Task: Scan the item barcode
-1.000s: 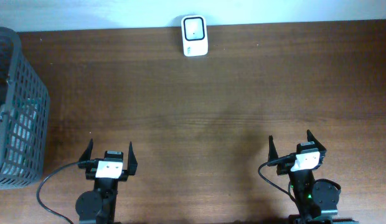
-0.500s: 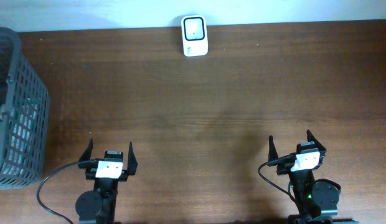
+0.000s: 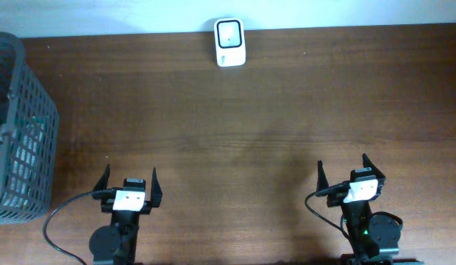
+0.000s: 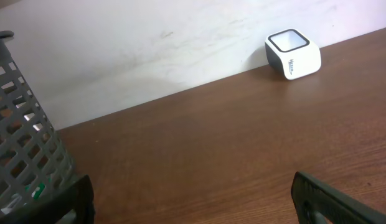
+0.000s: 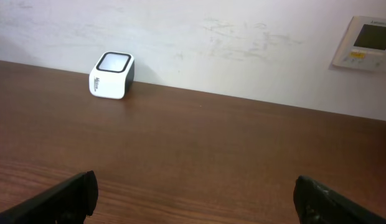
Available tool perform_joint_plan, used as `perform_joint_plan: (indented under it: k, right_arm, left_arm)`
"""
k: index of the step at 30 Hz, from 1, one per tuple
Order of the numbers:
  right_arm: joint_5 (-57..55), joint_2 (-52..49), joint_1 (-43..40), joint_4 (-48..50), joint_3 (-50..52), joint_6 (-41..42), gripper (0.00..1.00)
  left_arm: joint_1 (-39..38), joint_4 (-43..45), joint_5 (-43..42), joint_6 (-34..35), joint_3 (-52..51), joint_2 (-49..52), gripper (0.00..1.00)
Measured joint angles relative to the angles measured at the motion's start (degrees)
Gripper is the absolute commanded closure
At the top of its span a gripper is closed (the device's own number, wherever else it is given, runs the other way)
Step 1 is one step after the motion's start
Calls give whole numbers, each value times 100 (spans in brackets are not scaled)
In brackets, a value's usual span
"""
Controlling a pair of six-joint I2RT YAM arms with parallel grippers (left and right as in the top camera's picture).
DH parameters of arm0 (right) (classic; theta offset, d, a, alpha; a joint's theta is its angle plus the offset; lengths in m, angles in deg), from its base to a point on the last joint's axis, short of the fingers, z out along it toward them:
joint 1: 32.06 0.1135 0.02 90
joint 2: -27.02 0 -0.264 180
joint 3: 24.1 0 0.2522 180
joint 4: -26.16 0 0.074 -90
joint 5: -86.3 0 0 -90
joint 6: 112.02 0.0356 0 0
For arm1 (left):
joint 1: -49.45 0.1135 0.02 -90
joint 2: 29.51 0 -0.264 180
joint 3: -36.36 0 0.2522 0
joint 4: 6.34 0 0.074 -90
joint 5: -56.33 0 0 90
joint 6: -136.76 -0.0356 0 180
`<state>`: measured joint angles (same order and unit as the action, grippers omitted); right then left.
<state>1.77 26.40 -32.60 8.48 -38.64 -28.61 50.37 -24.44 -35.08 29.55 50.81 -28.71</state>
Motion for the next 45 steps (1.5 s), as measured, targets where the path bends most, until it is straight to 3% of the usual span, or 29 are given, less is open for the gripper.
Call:
perform_joint_plan:
  k: [26,33,39,45]
  right_arm:
    - [0,-2,0,0,0,-4,2]
    - [0,-2,0,-2,-2,-2,2]
    - [0,-4,0,-9,0,0,2]
    - [2,-2,0,2,0,-2,2]
  left_arm:
    - [0,7,-2,2,0,0,1]
    - [0,96,-509,55,168,63,1]
    - [0,-625,-656,72,2437,1751,1]
    - [0,-2251,-688,81,5001,3989,1]
